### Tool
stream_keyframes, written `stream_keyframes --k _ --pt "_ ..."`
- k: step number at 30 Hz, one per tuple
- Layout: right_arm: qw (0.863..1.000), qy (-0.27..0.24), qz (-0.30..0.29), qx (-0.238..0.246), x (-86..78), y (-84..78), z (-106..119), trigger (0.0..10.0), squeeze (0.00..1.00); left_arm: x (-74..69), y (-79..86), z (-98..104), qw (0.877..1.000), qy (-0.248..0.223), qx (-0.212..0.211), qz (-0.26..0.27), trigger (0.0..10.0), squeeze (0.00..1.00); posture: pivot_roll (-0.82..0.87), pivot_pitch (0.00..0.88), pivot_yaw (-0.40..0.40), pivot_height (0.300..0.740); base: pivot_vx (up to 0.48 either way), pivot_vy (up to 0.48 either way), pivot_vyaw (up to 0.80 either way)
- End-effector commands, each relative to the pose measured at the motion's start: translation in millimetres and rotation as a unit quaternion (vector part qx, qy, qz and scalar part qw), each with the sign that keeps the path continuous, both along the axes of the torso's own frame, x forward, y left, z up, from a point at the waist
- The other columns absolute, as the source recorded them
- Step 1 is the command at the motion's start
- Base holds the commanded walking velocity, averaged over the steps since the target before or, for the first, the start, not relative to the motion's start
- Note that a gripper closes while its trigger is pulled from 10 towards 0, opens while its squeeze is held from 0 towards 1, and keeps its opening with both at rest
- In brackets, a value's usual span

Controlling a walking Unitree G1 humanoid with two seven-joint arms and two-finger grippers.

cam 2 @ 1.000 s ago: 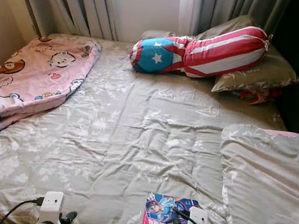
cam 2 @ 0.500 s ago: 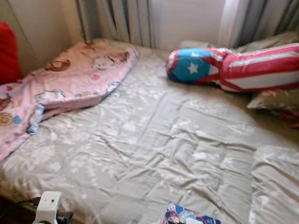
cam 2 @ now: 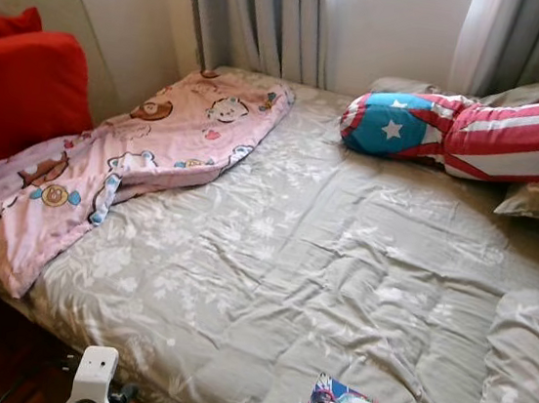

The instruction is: Clean up the room

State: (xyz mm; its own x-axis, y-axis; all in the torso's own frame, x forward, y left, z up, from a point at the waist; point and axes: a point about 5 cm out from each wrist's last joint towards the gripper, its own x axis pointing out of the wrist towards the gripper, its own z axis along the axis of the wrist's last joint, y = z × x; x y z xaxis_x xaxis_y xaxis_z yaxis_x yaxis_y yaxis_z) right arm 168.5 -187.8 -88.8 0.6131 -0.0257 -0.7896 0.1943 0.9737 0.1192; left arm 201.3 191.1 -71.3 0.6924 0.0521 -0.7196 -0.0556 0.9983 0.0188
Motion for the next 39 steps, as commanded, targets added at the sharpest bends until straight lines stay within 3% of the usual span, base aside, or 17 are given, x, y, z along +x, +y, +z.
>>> stream_keyframes --k 1,15,22,33,39 --pt "1.0 0.002 0.008 0.006 1.2 5.5 -0.3 10.0 0.0 -2.2 3.0 -1.0 1.0 0.007 0.009 -0.003 10.0 0.0 -0.01 0.0 0.028 0.74 0.0 0.0 0.0" --pt "1.0 0.012 0.015 -0.004 -2.8 -18.0 1.2 10.0 0.0 -12.7 -1.4 -7.3 1.0 0.024 0.006 0.002 10.0 0.0 0.0 0.0 0.009 0.74 0.0 0.257 0.0" --pt "1.0 0.014 0.014 -0.003 -4.8 -18.9 0.5 10.0 0.0 -14.6 0.5 -8.1 1.0 0.027 0.007 0.0 10.0 0.0 0.0 0.0 0.018 0.74 0.0 0.374 0.0" --pt "0.999 0.019 0.032 0.012 0.0 23.8 -3.2 10.0 0.0 -17.2 4.1 -8.9 0.999 0.031 0.01 0.003 10.0 0.0 0.0 0.0 0.02 0.74 0.0 0.33 0.0" --pt "0.999 0.02 0.039 0.013 1.7 34.9 -3.1 10.0 0.0 -18.7 5.2 -9.6 0.999 0.034 0.01 0.005 10.0 0.0 0.0 0.0 0.019 0.74 0.0 0.328 0.0"
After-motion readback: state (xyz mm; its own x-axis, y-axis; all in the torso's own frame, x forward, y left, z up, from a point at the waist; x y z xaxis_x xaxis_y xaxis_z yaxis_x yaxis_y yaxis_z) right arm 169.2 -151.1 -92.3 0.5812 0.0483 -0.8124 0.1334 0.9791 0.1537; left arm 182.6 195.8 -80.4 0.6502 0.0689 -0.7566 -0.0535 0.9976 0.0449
